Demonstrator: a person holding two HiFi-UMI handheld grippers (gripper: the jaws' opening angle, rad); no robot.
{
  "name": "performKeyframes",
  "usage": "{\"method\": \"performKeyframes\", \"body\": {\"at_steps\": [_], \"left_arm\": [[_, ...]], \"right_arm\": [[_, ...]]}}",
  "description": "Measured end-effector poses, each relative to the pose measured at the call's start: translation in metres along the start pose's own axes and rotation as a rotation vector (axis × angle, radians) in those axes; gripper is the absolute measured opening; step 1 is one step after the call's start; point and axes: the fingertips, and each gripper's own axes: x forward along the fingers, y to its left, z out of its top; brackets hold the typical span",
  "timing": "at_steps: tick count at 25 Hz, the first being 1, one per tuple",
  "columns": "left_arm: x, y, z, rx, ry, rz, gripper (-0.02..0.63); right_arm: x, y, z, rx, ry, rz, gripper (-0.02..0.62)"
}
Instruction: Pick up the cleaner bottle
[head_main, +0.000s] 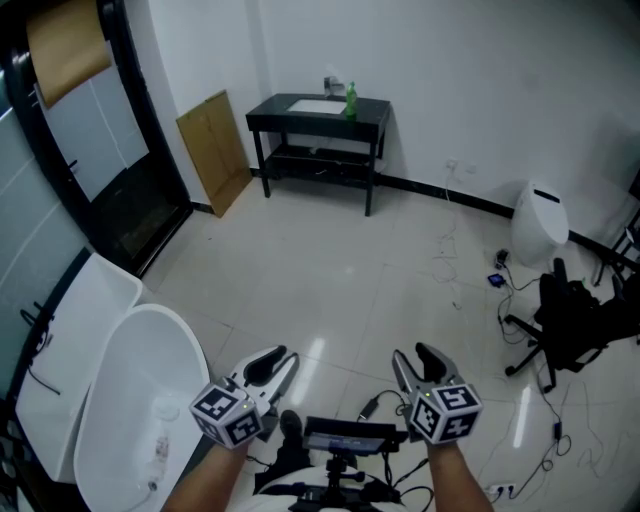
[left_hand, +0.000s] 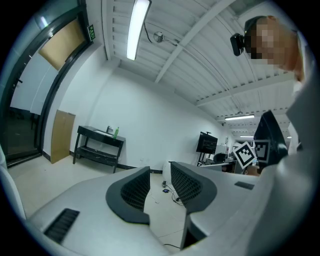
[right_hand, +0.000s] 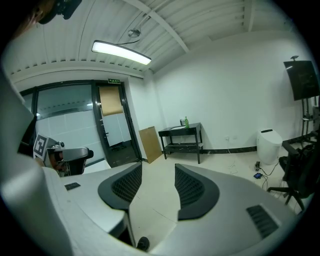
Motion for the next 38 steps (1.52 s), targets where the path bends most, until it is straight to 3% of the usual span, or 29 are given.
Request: {"method": "performKeyframes", "body": {"at_steps": [20,30,38], "left_arm": [[0.015,0.227,0.084,-0.002,0.031,-0.109,0.118],[0.008,0.298,0.111,0.003,0.029,-0.128,0.118],[0.025,0.311,0.113,-0.023,0.021,-0.112,0.118]], "right_arm": [[0.191,0.098,0.081,0.009,-0.015,-0.123,0.196],[0.253,0.144,0.104,-0.005,-0.013,-0.135,0.196],[0.275,0.134,0.117,-0.016,-0.024,-0.122,0.196]]}}
